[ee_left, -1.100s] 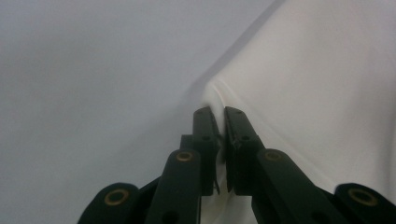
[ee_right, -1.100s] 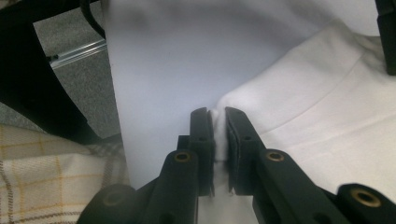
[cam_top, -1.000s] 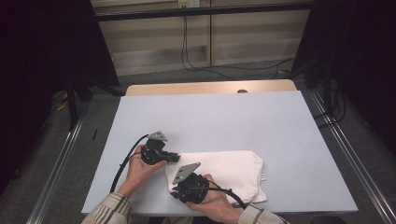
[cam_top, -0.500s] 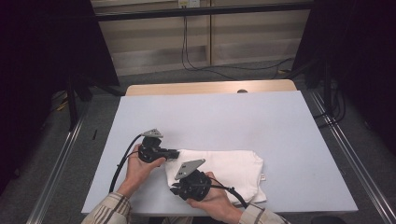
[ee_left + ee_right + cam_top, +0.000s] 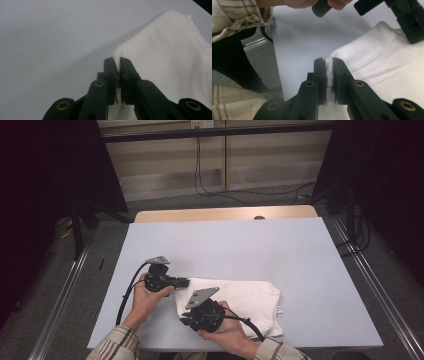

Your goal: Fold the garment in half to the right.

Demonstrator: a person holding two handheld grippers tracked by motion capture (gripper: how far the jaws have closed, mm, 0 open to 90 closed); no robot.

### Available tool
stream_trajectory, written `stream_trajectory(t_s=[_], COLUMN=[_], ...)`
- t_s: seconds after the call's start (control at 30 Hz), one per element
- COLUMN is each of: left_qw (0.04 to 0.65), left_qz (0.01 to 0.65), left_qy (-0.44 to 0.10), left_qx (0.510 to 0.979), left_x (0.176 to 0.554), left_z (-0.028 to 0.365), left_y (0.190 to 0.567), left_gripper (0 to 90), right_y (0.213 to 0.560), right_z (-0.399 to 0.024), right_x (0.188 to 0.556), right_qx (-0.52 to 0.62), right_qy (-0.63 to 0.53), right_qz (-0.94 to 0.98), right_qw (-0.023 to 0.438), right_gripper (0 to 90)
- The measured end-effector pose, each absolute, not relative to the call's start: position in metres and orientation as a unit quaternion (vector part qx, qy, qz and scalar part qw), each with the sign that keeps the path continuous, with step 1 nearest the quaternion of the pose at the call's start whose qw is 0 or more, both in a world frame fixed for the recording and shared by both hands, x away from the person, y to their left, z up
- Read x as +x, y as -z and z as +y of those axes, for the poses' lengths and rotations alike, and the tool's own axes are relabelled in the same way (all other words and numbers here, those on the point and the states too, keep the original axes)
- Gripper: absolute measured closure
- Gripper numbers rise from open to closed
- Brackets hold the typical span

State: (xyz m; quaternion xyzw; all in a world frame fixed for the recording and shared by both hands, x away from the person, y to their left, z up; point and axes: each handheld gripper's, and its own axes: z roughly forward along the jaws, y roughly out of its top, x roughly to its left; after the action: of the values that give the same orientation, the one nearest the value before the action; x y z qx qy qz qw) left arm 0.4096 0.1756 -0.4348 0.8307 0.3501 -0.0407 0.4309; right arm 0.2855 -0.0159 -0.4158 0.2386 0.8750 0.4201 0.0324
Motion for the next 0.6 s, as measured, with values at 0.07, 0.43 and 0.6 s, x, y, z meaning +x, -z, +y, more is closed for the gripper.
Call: stream_trajectory(t_s=[0.07,0.43,0.6], left_qw=[0.432,0.442,0.450], left_qz=[0.353,0.361,0.372], left_qy=[0.040,0.043,0.040], left_qx=[0.829,0.820,0.810], left_x=[0.410,0.409,0.410], left_z=[0.177,0.189,0.195], left_y=[0.435,0.427,0.423], left_gripper=[84.5,84.5,84.5], right_y=[0.416,0.414,0.411], right_z=[-0.014,-0.007,-0.002], right_x=[0.285,0.284,0.286], right_qx=[0.241,0.244,0.243], right_qy=[-0.420,-0.430,-0.435], right_qz=[0.874,0.868,0.866], right_qw=[0.032,0.031,0.031], right_gripper=[82.6,82.6,82.6])
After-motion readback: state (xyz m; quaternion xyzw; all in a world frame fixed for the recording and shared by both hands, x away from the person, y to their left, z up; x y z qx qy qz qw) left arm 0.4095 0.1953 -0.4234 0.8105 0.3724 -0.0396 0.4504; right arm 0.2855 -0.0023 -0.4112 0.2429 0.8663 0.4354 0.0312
